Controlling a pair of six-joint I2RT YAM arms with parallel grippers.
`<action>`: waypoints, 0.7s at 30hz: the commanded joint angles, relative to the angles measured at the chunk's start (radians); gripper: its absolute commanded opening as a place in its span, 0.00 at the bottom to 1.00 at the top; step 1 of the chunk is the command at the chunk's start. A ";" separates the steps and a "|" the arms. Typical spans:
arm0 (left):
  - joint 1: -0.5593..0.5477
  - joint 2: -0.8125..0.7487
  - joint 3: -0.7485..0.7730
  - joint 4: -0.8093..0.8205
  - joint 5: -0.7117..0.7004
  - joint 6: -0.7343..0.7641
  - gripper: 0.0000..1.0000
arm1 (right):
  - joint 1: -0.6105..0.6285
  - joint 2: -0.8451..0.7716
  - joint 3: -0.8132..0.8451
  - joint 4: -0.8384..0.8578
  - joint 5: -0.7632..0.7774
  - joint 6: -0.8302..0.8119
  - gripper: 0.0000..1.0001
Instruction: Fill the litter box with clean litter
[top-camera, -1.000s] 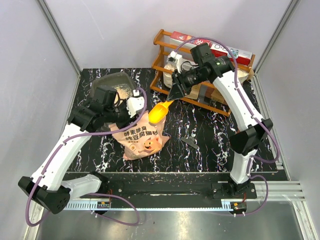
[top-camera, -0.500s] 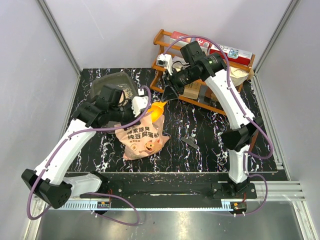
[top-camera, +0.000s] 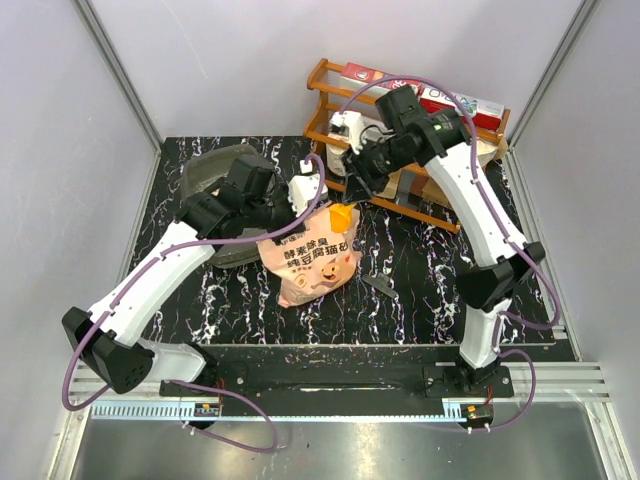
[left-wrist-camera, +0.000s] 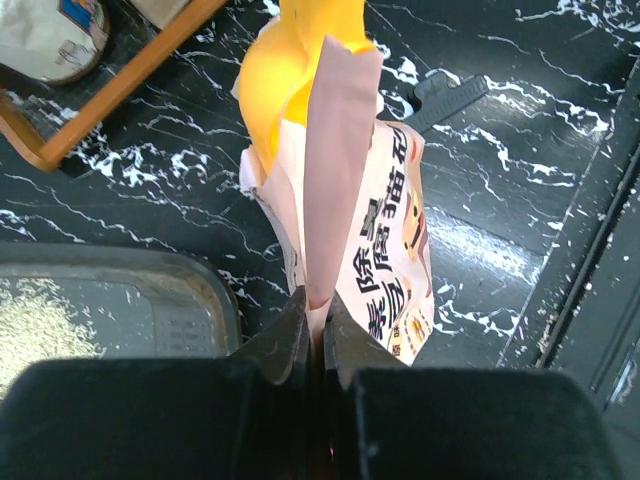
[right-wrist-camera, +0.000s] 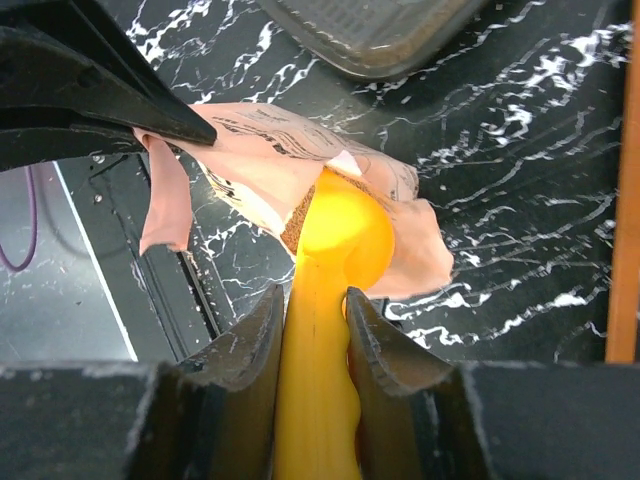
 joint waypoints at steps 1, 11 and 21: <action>-0.009 -0.053 0.080 0.344 -0.032 0.034 0.00 | -0.049 -0.102 0.035 -0.231 0.041 0.044 0.00; -0.015 -0.083 0.049 0.421 -0.099 0.129 0.00 | -0.050 -0.125 -0.216 -0.253 0.023 0.030 0.00; -0.018 -0.119 -0.022 0.423 -0.030 0.070 0.00 | -0.049 0.016 -0.031 -0.179 0.101 0.265 0.00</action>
